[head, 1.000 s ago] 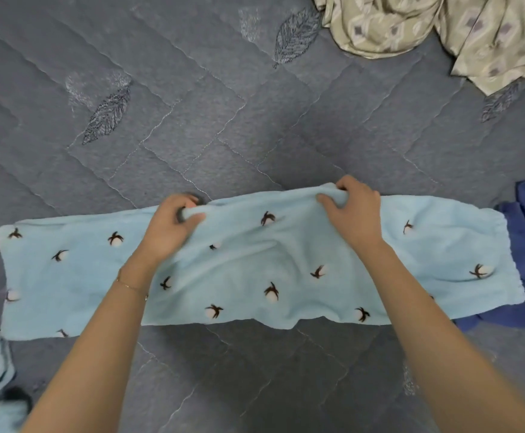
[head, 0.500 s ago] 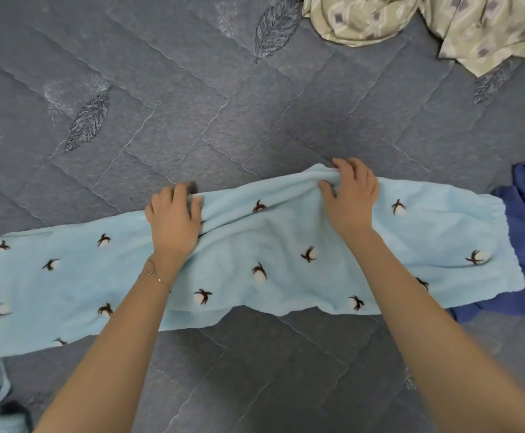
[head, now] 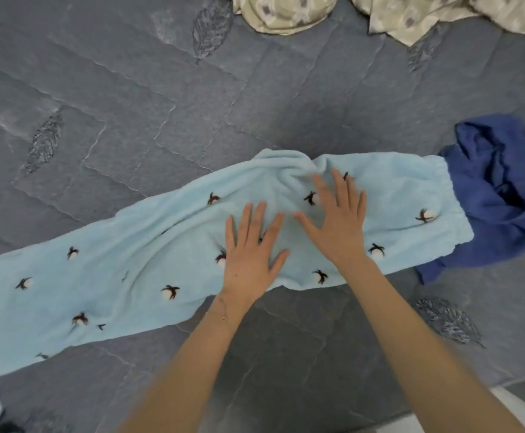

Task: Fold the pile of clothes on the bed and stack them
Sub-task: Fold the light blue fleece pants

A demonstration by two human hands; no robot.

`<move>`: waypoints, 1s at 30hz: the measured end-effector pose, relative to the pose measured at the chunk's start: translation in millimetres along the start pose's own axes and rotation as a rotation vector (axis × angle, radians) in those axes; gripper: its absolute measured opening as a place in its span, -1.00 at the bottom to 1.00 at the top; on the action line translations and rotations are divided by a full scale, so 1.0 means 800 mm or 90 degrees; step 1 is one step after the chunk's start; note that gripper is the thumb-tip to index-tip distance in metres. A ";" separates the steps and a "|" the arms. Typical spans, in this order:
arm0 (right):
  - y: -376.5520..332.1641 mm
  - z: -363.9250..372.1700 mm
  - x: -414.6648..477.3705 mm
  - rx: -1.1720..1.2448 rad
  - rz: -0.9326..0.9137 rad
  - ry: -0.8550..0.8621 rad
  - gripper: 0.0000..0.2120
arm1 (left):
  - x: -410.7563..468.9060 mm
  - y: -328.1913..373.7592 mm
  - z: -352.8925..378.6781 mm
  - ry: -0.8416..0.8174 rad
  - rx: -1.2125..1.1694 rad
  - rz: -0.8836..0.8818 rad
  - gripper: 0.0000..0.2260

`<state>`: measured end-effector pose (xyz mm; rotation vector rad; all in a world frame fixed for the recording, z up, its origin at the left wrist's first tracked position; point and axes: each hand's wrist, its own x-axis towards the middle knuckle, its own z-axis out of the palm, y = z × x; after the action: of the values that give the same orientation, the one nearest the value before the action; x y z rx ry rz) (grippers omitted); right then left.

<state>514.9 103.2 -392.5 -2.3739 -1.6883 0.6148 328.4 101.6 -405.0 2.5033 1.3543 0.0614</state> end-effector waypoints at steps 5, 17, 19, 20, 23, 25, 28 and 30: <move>0.093 -0.040 0.000 0.010 0.098 0.021 -0.30 | 0.026 0.072 0.022 -0.044 -0.012 0.085 -0.44; 0.227 -0.099 0.021 0.421 0.296 -0.014 -0.29 | 0.090 0.231 0.062 -0.153 0.073 0.029 -0.31; 0.237 -0.106 0.029 0.480 0.345 -0.018 -0.51 | 0.094 0.233 0.064 -0.086 0.007 0.020 -0.49; 0.242 -0.110 0.031 0.507 0.354 -0.028 -0.68 | 0.094 0.233 0.064 -0.050 -0.043 0.012 -0.56; 0.253 -0.122 0.033 0.588 0.359 -0.099 -0.73 | 0.091 0.231 0.057 0.004 -0.219 -0.017 -0.65; 0.251 -0.125 0.030 0.618 0.359 -0.140 -0.64 | 0.087 0.235 0.051 0.028 -0.307 -0.033 -0.67; 0.247 -0.130 0.027 0.685 0.427 -0.189 -0.57 | 0.085 0.239 0.044 0.038 -0.379 -0.054 -0.65; 0.249 -0.134 0.024 0.754 0.470 -0.231 -0.62 | 0.083 0.239 0.043 0.012 -0.366 -0.030 -0.69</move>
<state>737.4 62.7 -372.5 -1.8559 -0.1512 1.6238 526.4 49.9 -391.6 1.9916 1.1894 0.4049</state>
